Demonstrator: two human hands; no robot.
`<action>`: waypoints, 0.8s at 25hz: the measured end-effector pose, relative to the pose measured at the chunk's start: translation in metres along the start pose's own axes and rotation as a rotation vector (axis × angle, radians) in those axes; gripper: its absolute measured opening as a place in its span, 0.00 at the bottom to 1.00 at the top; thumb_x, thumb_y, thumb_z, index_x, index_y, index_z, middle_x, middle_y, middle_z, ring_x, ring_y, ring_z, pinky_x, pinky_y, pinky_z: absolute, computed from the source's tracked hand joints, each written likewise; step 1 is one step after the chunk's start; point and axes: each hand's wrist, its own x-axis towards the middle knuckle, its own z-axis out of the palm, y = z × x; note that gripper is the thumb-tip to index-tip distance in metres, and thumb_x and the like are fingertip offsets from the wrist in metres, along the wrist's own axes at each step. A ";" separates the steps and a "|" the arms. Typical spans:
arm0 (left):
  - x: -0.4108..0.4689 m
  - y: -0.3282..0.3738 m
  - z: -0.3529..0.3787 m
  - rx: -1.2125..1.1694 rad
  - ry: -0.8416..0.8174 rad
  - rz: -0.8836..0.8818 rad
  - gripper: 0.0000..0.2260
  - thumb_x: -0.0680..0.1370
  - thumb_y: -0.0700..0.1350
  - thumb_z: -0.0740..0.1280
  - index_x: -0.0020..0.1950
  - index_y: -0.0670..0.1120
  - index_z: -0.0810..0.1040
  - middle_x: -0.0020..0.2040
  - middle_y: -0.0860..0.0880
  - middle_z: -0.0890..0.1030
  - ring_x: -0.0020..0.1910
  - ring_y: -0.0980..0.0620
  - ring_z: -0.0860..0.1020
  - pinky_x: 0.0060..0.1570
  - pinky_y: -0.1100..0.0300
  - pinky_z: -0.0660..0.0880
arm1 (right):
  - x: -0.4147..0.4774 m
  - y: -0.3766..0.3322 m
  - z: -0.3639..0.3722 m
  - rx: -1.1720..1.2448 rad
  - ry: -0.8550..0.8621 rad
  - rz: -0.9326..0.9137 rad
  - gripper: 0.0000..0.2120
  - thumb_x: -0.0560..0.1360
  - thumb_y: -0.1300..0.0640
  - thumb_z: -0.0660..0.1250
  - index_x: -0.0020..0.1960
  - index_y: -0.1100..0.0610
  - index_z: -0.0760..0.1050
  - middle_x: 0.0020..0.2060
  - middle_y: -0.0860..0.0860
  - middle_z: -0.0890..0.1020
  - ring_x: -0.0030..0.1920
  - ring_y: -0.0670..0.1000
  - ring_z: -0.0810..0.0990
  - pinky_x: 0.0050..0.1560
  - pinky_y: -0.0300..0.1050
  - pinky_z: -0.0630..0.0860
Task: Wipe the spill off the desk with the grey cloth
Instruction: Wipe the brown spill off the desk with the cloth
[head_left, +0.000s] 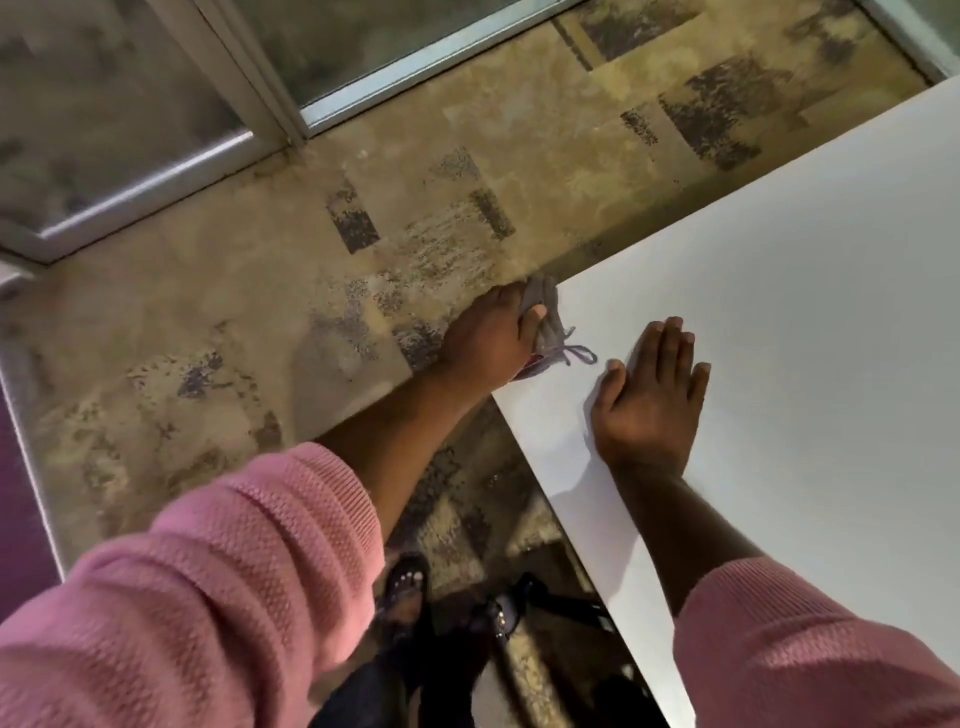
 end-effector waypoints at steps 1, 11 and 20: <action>-0.019 -0.008 0.000 -0.077 0.076 -0.052 0.19 0.85 0.47 0.60 0.72 0.37 0.73 0.64 0.36 0.79 0.62 0.37 0.77 0.60 0.48 0.75 | 0.001 0.000 0.000 0.000 0.002 -0.002 0.33 0.85 0.44 0.44 0.85 0.60 0.49 0.85 0.58 0.51 0.85 0.58 0.48 0.84 0.60 0.46; -0.064 0.016 0.035 -0.884 0.383 -0.502 0.27 0.85 0.39 0.60 0.80 0.32 0.54 0.80 0.33 0.59 0.81 0.38 0.60 0.78 0.45 0.62 | 0.001 -0.001 0.008 -0.019 0.139 -0.032 0.32 0.85 0.47 0.48 0.83 0.62 0.53 0.83 0.61 0.57 0.83 0.62 0.55 0.82 0.62 0.50; -0.254 0.144 0.148 -0.916 0.366 -0.472 0.30 0.87 0.53 0.54 0.84 0.49 0.43 0.84 0.44 0.53 0.83 0.45 0.55 0.81 0.52 0.55 | 0.000 0.001 0.010 -0.076 0.152 -0.045 0.32 0.84 0.46 0.46 0.84 0.62 0.53 0.84 0.60 0.56 0.84 0.60 0.53 0.83 0.61 0.49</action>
